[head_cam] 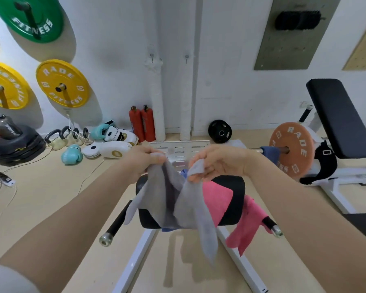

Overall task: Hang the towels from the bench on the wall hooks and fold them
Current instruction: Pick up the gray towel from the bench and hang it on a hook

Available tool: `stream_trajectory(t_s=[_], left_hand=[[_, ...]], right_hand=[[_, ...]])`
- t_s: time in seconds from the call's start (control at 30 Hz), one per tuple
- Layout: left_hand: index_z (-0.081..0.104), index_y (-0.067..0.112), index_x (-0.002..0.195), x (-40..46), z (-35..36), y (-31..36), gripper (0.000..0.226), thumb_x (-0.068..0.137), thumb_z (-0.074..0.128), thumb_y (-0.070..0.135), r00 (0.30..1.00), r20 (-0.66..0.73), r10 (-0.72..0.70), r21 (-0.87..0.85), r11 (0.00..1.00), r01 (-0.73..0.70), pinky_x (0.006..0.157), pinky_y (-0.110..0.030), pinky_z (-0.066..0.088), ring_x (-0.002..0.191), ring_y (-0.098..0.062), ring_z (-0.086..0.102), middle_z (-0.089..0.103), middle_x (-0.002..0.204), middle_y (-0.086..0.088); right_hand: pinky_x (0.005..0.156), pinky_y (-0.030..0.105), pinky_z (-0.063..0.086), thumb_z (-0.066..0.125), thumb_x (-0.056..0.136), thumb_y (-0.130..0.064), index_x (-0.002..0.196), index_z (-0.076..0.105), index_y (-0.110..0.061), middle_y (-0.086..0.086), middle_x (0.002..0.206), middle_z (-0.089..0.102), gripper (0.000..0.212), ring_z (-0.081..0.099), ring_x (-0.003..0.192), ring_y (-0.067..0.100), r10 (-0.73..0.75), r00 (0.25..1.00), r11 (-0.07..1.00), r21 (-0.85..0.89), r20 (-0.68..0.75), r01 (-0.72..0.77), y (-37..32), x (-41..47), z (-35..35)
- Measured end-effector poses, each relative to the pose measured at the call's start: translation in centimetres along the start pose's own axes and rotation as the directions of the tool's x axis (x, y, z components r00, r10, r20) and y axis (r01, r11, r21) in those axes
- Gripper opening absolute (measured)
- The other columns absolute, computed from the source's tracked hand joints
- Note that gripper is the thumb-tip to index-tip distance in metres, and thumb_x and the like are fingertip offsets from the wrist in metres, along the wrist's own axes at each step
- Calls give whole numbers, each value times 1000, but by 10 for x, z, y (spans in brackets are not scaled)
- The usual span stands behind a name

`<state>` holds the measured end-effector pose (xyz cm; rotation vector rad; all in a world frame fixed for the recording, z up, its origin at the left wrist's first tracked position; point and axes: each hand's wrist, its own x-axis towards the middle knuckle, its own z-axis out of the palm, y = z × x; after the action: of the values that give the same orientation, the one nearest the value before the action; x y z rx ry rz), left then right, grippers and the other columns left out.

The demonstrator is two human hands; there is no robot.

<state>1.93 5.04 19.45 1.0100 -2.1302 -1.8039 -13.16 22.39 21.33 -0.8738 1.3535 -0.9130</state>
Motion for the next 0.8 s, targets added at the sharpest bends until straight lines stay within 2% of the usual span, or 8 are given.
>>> stream_trajectory(t_s=[0.1, 0.13, 0.2, 0.3, 0.4, 0.5, 0.63, 0.8], left_hand=[[64, 14, 85, -17, -4, -5, 5, 86, 61, 11, 997, 69, -22, -265, 963, 40, 67, -26, 49, 84, -16, 59, 64, 88, -6], [63, 15, 86, -23, -4, -8, 5, 88, 60, 12, 996, 93, -6, -296, 955, 33, 66, -25, 49, 82, -15, 59, 64, 86, -5], [64, 15, 88, -33, -5, -16, 8, 89, 57, 12, 992, 124, 31, -343, 939, 14, 60, -22, 51, 75, -13, 60, 65, 81, -3], [65, 16, 95, -46, -13, -30, 12, 92, 53, 14, 990, 120, 78, -399, 917, -24, 55, -20, 51, 67, -9, 62, 67, 79, 0], [64, 18, 101, -57, -22, -43, 15, 94, 51, 16, 984, 104, 144, -359, 928, -97, 72, -22, 51, 78, -9, 65, 69, 88, 0], [63, 20, 104, -69, -31, -52, 16, 94, 51, 16, 980, 85, 179, -277, 949, -150, 83, -29, 49, 91, -16, 61, 68, 98, -5], [60, 22, 107, -83, -46, -59, 19, 95, 49, 14, 966, 111, 235, -200, 957, -210, 88, -40, 47, 89, -22, 59, 65, 97, -15], [58, 26, 105, -91, -59, -60, 20, 94, 49, 12, 943, 75, 324, -66, 945, -320, 77, -40, 50, 77, -26, 58, 64, 84, -19]], right_hand=[[96, 29, 49, 45, 88, 3, 115, 58, -10, 5, 114, 68, 33, 60, 114, 17, -12, 996, 993, -113, 87, 22, -1, 11, 25], [93, 29, 51, 44, 92, 1, 112, 58, -12, 3, 110, 70, 29, 62, 111, 16, -33, 999, 979, -201, 25, 38, -2, 16, 36], [71, 21, 50, 38, 97, -7, 103, 58, -14, -6, 87, 73, 23, 68, 88, 9, -84, 987, 914, -404, -137, 22, -5, 24, 61], [56, 19, 38, 43, 97, -20, 88, 59, -6, -7, 57, 56, 23, 50, 53, 4, -234, 917, 795, -606, -324, -11, -6, 34, 92], [59, 22, 30, 54, 92, -28, 69, 57, -10, 1, 71, 45, 29, 40, 62, 8, -412, 817, 657, -753, -403, -40, -1, 41, 113], [63, 17, 34, 55, 91, -28, 77, 65, -13, 3, 83, 48, 23, 44, 72, 7, -490, 769, 643, -766, -410, 1, 2, 47, 135], [66, 29, 41, 60, 88, -24, 85, 65, -5, 14, 80, 64, 20, 54, 73, 23, -518, 705, 695, -718, -484, 18, 5, 54, 153], [61, 20, 37, 64, 85, -19, 80, 63, 0, 4, 68, 52, 20, 43, 64, 10, -431, 772, 791, -607, -466, 76, 3, 60, 174]])
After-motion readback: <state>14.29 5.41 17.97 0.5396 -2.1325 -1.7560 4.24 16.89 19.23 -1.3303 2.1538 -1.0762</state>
